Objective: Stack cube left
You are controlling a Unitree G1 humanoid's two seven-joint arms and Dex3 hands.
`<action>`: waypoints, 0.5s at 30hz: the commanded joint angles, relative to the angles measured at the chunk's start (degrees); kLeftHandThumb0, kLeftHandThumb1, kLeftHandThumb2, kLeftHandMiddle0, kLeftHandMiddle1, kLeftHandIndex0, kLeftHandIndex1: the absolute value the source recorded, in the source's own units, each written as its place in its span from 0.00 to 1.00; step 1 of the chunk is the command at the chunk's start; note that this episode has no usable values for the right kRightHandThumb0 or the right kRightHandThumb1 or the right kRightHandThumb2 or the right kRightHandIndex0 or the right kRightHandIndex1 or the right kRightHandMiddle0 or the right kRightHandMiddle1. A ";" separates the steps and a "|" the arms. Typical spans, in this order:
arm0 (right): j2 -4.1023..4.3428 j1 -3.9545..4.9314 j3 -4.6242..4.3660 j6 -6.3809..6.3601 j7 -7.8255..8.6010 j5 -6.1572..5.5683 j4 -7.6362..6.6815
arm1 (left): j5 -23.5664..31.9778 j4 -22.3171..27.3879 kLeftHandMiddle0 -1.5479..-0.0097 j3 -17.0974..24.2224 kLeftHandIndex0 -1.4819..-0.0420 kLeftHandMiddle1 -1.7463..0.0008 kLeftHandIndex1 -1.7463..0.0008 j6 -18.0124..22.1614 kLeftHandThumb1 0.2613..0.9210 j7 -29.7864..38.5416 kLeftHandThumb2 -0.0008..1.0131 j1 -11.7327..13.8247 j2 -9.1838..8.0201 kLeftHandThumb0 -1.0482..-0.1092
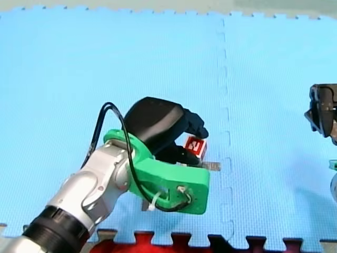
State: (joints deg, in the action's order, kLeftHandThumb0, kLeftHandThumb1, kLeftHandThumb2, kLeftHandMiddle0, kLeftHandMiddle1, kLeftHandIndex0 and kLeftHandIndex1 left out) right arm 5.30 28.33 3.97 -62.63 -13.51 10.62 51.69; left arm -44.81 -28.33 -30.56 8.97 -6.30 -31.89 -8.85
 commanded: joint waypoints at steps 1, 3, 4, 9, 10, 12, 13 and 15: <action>0.03 0.41 0.10 -0.27 -0.39 0.07 0.48 | -0.22 -1.23 0.39 -0.49 0.08 0.00 0.97 0.64 0.74 -0.63 0.00 -0.90 -0.01 0.58; -0.01 0.58 0.08 -0.31 -0.53 0.09 0.76 | -0.28 -2.01 0.39 -0.69 0.09 0.00 0.97 1.24 0.74 -1.06 0.00 -1.28 -0.05 0.57; -0.02 0.65 0.08 -0.32 -0.58 0.08 0.86 | -0.28 -2.25 0.39 -0.74 0.09 0.00 0.97 1.43 0.74 -1.19 0.00 -1.41 -0.07 0.57; -0.10 0.75 0.08 -0.24 -0.65 -0.05 0.58 | -0.27 -2.63 0.39 -0.82 0.10 0.00 0.98 1.55 0.73 -1.25 0.00 -1.73 0.01 0.55; -0.15 0.74 0.06 -0.18 -0.69 -0.03 0.42 | -0.26 -2.65 0.39 -0.81 0.10 0.00 0.98 1.59 0.73 -1.23 0.00 -1.76 -0.04 0.54; -0.24 0.70 0.04 -0.02 -0.81 0.06 0.10 | -0.27 -2.81 0.39 -0.89 0.10 0.00 0.98 1.67 0.73 -1.15 0.00 -1.82 -0.05 0.54; -0.28 0.69 0.02 0.06 -0.90 0.13 -0.03 | -0.28 -2.99 0.39 -1.01 0.09 0.00 0.98 1.59 0.73 -0.95 0.00 -1.89 0.06 0.54; -0.34 0.65 -0.02 0.18 -1.09 0.25 -0.21 | -0.35 -3.75 0.39 -1.36 0.09 0.00 0.98 1.22 0.73 -0.44 0.00 -2.16 0.53 0.54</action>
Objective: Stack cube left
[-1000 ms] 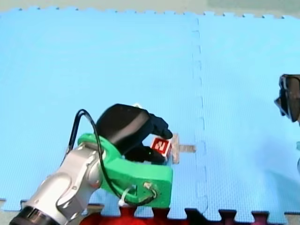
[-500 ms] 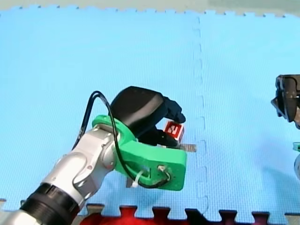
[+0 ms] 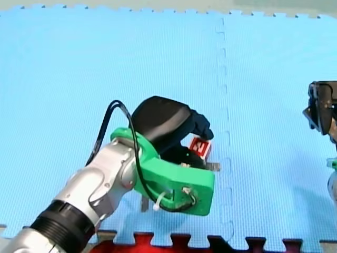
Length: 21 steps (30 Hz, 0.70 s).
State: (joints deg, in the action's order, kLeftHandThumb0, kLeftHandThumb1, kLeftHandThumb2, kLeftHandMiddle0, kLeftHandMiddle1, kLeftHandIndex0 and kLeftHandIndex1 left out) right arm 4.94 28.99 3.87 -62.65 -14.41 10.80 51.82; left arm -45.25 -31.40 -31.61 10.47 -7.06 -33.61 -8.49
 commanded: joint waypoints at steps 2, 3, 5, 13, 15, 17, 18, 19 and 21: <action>-0.03 0.00 0.05 0.37 -0.42 0.20 -0.49 | -0.14 -2.50 0.39 -0.85 0.09 0.00 0.98 -0.50 0.73 0.40 0.00 -1.02 0.79 0.54; -0.06 -0.02 0.05 0.45 -0.55 0.28 -0.58 | -0.26 -3.51 0.39 -1.12 0.09 0.00 0.98 -0.46 0.73 0.26 0.00 -1.33 1.06 0.54; -0.09 -0.12 0.05 0.55 -0.79 0.45 -0.77 | -0.37 -5.17 0.39 -1.56 0.09 0.00 0.98 -0.30 0.73 -0.05 0.00 -1.85 1.50 0.54; 0.12 -0.55 0.10 0.42 -1.27 0.69 -1.27 | -0.19 -6.22 0.39 -2.08 0.10 0.00 0.99 -1.59 0.72 0.77 0.00 -2.24 1.74 0.54; 0.16 -0.58 0.12 0.31 -1.35 0.75 -1.20 | -0.11 -5.98 0.40 -2.06 0.10 0.00 1.00 -1.81 0.72 1.02 0.00 -2.16 1.57 0.54; 0.18 -0.60 0.13 0.26 -1.40 0.76 -1.26 | -0.01 -5.67 0.40 -2.05 0.10 0.00 1.00 -1.98 0.73 1.29 0.00 -2.08 1.46 0.55; 0.19 -0.59 0.13 0.24 -1.42 0.75 -1.29 | 0.05 -5.55 0.40 -2.04 0.10 0.00 1.00 -2.02 0.73 1.44 0.00 -2.07 1.41 0.55; 0.20 -0.61 0.14 0.23 -1.41 0.73 -1.37 | 0.13 -5.40 0.40 -2.01 0.10 0.00 1.00 -2.05 0.73 1.64 0.00 -2.06 1.35 0.55; 0.21 -0.66 0.14 0.20 -1.41 0.73 -1.49 | 0.35 -5.18 0.40 -1.94 0.10 0.00 1.00 -2.02 0.73 2.12 0.00 -2.05 1.24 0.55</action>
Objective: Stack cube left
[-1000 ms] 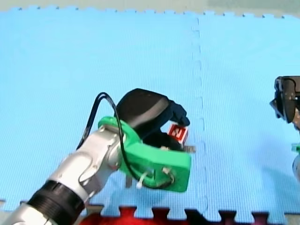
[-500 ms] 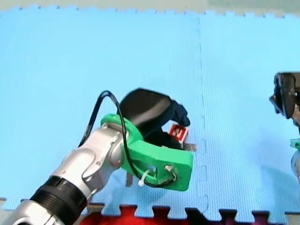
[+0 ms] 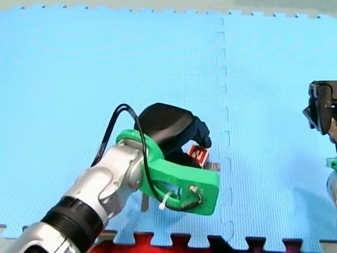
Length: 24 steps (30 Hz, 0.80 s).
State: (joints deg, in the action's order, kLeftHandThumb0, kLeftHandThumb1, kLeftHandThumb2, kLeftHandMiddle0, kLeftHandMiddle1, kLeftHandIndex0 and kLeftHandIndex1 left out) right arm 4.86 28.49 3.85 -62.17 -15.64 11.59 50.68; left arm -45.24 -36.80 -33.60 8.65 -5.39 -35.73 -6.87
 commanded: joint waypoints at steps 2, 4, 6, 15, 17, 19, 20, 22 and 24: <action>0.29 -0.24 0.16 -0.26 -0.25 0.01 -0.46 | 0.60 0.36 0.40 0.10 0.10 0.00 1.00 -0.12 0.73 1.04 0.00 0.04 -0.49 0.55; 0.33 -0.29 0.18 -0.24 -0.33 0.06 -0.52 | 1.02 0.40 0.40 0.12 0.10 0.00 1.00 -0.10 0.73 2.01 0.00 -0.07 -0.58 0.55; 0.40 -0.34 0.20 -0.27 -0.41 0.11 -0.55 | 1.62 0.56 0.42 0.17 0.23 0.02 1.00 -0.71 0.74 3.86 0.00 -0.19 -0.60 0.55; 0.60 -0.50 0.21 -0.49 -0.15 -0.14 -0.39 | -1.37 1.78 0.45 -2.13 0.73 0.20 1.00 -3.80 0.79 7.00 0.01 -0.97 -1.26 0.02; 0.58 -0.52 0.20 -0.47 -0.05 -0.25 -0.43 | -1.64 1.68 0.46 -2.39 0.76 0.16 1.00 -3.69 0.80 7.18 0.00 -1.13 -1.36 0.01; 0.56 -0.54 0.21 -0.44 -0.01 -0.28 -0.47 | -1.63 1.62 0.48 -2.56 0.79 0.13 1.00 -3.54 0.80 7.52 0.00 -1.22 -1.47 0.00; 0.54 -0.55 0.21 -0.42 -0.03 -0.25 -0.49 | -1.53 1.56 0.48 -2.63 0.81 0.12 1.00 -3.35 0.83 7.74 0.01 -1.27 -1.55 0.00; 0.51 -0.60 0.20 -0.39 -0.11 -0.15 -0.55 | -1.25 1.36 0.49 -2.70 0.83 0.11 1.00 -2.82 0.85 8.06 0.02 -1.33 -1.64 0.00; 0.49 -0.64 0.20 -0.36 -0.20 -0.05 -0.62 | -0.82 1.09 0.50 -2.58 0.85 0.10 1.00 -2.24 0.88 8.19 0.02 -1.38 -1.60 0.00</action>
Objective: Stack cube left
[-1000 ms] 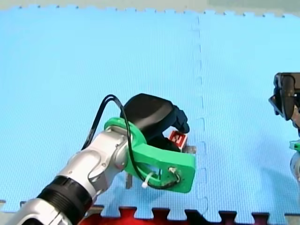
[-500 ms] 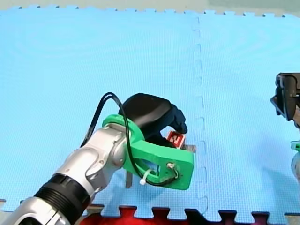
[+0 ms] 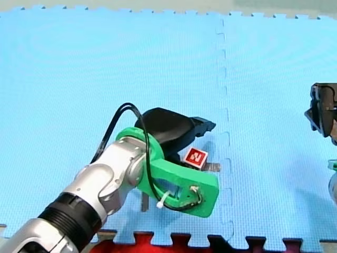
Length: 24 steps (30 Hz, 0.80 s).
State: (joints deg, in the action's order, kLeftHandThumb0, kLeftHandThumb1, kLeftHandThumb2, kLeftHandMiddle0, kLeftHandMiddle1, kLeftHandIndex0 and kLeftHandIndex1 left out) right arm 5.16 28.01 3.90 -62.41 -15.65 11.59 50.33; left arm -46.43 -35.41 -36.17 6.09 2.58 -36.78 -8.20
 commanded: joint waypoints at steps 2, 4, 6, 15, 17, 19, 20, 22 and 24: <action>0.19 -0.17 0.15 -0.06 -0.30 0.08 -0.30 | 0.84 -0.72 0.51 0.25 0.86 0.10 1.00 0.82 0.90 0.14 0.02 -0.38 -0.11 0.00; 0.21 -0.20 0.14 -0.05 -0.37 0.14 -0.28 | 1.21 -1.17 0.52 0.43 0.87 0.10 1.00 1.24 0.93 -0.26 0.03 -0.39 0.07 0.00; 0.19 -0.20 0.12 -0.04 -0.39 0.14 -0.24 | 1.42 -1.62 0.53 0.52 0.88 0.10 1.00 1.62 0.95 -0.76 0.03 -0.42 0.18 0.00; -0.01 -0.19 -0.01 -0.16 -0.27 -0.01 0.07 | 1.48 -2.36 0.56 0.95 0.92 0.09 1.00 3.16 1.00 -2.60 0.04 -0.43 -0.49 0.00; -0.06 -0.14 -0.04 -0.22 -0.31 0.01 0.28 | 1.49 -1.07 0.56 1.49 0.92 0.08 1.00 3.64 1.00 -3.25 0.05 0.03 -1.53 0.00; -0.11 -0.07 -0.05 -0.37 -0.22 -0.12 0.56 | 1.26 1.79 0.56 2.36 0.92 0.08 1.00 3.84 1.00 -4.33 0.06 0.93 -2.98 0.00; -0.14 -0.06 -0.06 -0.50 -0.04 -0.34 0.77 | 1.10 3.83 0.56 2.99 0.92 0.08 1.00 3.82 1.00 -4.69 0.07 1.47 -4.00 0.00; -0.16 -0.05 -0.03 -0.73 0.25 -0.68 1.16 | 1.07 7.67 0.56 4.25 0.92 0.07 1.00 3.65 1.00 -4.49 0.07 2.45 -5.83 0.00; -0.09 -0.02 0.06 -0.95 0.45 -0.92 1.58 | 1.73 11.15 0.56 5.97 0.91 0.07 0.99 3.42 1.00 -3.99 0.08 3.20 -7.38 0.00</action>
State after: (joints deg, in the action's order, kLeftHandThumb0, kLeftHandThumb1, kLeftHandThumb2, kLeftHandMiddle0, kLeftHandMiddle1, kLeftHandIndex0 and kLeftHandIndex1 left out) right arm 4.87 27.94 3.68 -62.74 -15.41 11.46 51.30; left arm -45.37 -28.85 -32.40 9.82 -1.63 -34.78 -13.11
